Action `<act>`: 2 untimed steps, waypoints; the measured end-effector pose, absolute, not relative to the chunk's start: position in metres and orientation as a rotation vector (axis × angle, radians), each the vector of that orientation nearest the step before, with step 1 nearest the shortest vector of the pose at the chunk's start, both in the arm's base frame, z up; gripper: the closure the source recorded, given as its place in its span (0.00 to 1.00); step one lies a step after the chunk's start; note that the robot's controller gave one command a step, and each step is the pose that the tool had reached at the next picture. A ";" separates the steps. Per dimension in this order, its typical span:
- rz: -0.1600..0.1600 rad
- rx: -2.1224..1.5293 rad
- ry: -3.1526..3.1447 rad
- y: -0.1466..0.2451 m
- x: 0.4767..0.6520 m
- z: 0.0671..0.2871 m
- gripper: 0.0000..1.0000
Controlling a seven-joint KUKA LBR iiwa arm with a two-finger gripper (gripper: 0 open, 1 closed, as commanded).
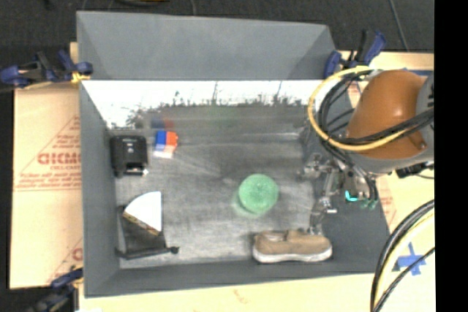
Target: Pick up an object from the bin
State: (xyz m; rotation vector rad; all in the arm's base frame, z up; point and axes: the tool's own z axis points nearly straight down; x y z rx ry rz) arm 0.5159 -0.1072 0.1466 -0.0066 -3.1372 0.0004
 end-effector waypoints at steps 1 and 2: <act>0.003 -0.002 -3.145 -0.107 0.518 0.151 0.00; -0.004 0.378 -3.107 -0.121 0.492 0.080 1.00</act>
Offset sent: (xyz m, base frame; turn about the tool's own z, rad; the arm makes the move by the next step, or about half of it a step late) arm -0.0248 -0.0130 -0.0740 -0.2467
